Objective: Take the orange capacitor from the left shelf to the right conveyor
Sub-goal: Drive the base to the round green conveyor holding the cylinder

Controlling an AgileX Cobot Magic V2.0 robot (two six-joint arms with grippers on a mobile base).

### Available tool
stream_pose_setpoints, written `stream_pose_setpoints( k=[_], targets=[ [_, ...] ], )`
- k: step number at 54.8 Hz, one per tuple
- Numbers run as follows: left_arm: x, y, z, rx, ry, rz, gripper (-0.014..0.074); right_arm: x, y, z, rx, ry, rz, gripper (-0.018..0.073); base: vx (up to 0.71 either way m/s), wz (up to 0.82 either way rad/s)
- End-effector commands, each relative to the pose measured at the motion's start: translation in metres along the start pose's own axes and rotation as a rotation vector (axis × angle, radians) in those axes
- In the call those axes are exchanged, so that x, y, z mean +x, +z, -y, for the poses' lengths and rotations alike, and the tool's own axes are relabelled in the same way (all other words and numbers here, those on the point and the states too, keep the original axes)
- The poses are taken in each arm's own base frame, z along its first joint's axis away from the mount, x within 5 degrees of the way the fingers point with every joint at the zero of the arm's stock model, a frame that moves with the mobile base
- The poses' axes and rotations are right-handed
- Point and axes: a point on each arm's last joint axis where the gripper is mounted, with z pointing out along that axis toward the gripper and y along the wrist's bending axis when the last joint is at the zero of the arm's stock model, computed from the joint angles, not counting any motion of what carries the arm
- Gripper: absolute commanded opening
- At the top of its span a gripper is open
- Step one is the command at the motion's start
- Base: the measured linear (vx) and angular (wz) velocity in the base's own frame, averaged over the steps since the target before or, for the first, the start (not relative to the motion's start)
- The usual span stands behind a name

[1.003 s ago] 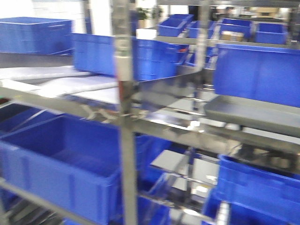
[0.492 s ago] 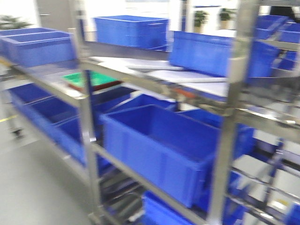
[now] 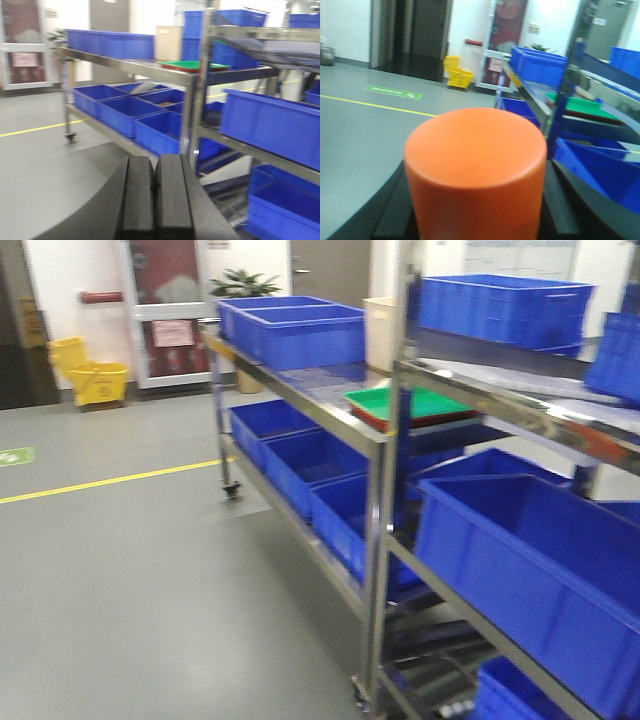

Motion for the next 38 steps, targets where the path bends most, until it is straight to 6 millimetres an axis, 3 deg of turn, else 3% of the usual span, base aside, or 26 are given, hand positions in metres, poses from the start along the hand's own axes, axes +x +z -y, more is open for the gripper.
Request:
stream_pose_setpoints(
  k=[1, 38],
  targets=[
    [-0.0176, -0.0022, 0.002, 0.017, -0.011, 0.114, -0.0006, -0.0162, -0.0013, 0.0037, 0.028, -0.01, 0.103, -0.0008, 0.02, 0.57],
    [-0.0176, -0.0022, 0.002, 0.017, -0.011, 0.114, -0.0006, -0.0162, -0.0013, 0.0037, 0.028, -0.009, 0.103, -0.0008, 0.11, 0.5]
  ],
)
